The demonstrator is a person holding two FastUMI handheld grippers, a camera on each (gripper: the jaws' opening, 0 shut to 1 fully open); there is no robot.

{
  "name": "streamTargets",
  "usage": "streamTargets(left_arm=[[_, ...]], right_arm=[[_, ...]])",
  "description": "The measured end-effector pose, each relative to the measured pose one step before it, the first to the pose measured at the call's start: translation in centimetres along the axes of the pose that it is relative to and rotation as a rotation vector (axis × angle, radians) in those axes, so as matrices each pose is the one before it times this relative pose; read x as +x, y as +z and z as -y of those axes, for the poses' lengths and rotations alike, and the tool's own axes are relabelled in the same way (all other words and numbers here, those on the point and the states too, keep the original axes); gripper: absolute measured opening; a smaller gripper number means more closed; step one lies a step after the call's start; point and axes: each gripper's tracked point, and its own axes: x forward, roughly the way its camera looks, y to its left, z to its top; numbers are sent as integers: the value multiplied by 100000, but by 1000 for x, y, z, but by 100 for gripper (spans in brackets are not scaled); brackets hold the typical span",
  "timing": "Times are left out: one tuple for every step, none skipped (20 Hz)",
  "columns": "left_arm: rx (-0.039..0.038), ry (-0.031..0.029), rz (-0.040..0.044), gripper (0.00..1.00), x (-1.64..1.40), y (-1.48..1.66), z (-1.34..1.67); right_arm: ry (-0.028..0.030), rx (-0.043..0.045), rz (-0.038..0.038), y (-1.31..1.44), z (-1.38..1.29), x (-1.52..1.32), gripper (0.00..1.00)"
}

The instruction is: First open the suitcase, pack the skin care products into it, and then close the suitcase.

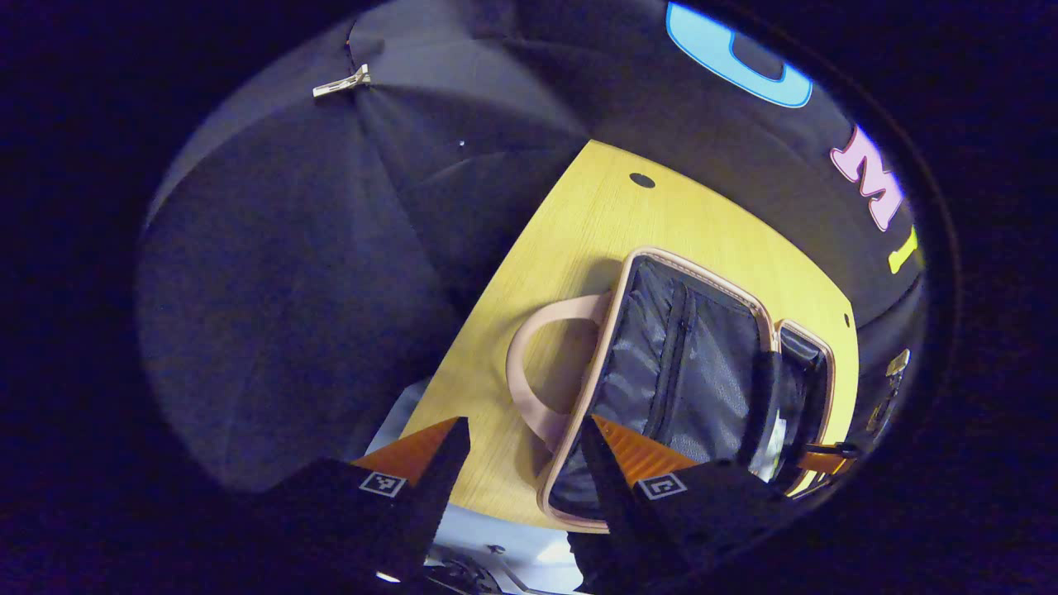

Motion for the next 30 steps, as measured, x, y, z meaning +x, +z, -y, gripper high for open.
streamTargets(left_arm=[[-2168,540,831,87,342,977,-311],[-2667,237,394,87,884,682,-437],[-2501,-697,-1636,87,859,517,-152],[-2027,126,-1261,87,665,-61,-140],[-1415,448,-2115,87,874,34,-176],[-1060,215,-2558,87,848,16,-49],[-884,-455,-2707,87,962,-253,130],[-1246,-2073,-2538,87,958,-263,578],[-302,-1986,-3095,86,1296,-612,611],[582,2616,-3163,84,1212,-425,-588],[110,2817,-2974,72,525,-400,-410],[-618,2103,-1562,55,633,-390,-321],[703,-211,2683,26,247,491,338],[999,-1888,1271,21,-495,270,308],[374,-1576,715,17,-399,136,300],[55,-1758,1213,16,-805,220,485],[-540,-3240,1445,13,-978,261,1076],[-156,-2753,1250,12,-1083,182,1129],[2183,-774,2925,7,-960,593,483],[3578,-704,2896,7,-1305,642,670],[3883,-1389,3314,7,-1600,627,891],[3121,-1117,2627,6,-1223,727,914],[3358,-1543,3134,6,-1569,790,1313],[3108,-1924,3184,6,-1517,874,1268],[2615,-2679,3129,6,-1454,937,1396],[2332,-2490,2817,6,-1351,685,1024],[1741,-1952,2615,6,-1404,835,1817],[1087,-2103,2215,6,-1002,981,1930],[974,-2872,2697,6,-829,787,2342],[1049,-3846,2575,6,-649,815,2600]], right_arm=[[339,246,3404,623,205,-1165,96],[-601,30,3110,707,441,-925,96],[-1125,-108,2843,656,514,-803,96],[-1311,-8,2598,650,684,-651,96],[-1155,471,2058,574,566,-541,95],[-1036,1525,1412,479,568,-454,96],[-534,2866,738,164,449,-391,96],[-178,3382,967,248,331,-232,95],[-1012,2620,1314,102,577,-176,96],[-1528,1631,640,28,628,-256,95],[-1226,1092,339,-221,441,-333,96],[-603,661,366,-106,300,-381,95],[-147,177,-66,-329,121,-498,96],[-282,-492,53,-183,311,-309,96],[-806,-946,372,-98,232,-196,96],[-588,-1162,371,120,248,-274,96],[-2,-804,733,148,88,-295,96],[1155,-291,1140,414,-196,-202,96],[1421,155,1362,363,-416,-262,96],[1176,132,1070,469,-420,-302,100],[710,-185,682,413,-400,-435,95],[473,-514,156,204,-109,-193,96],[821,-1100,257,125,-133,-159,96],[780,-1708,438,248,-198,-101,96],[548,-2289,515,336,-184,-130,96],[428,-1710,594,373,-123,-87,96],[641,-1512,616,428,-257,-393,96],[1016,-1000,542,399,-252,-312,96],[1269,-585,274,227,-302,-247,95],[1532,-407,280,268,-274,-233,96]])
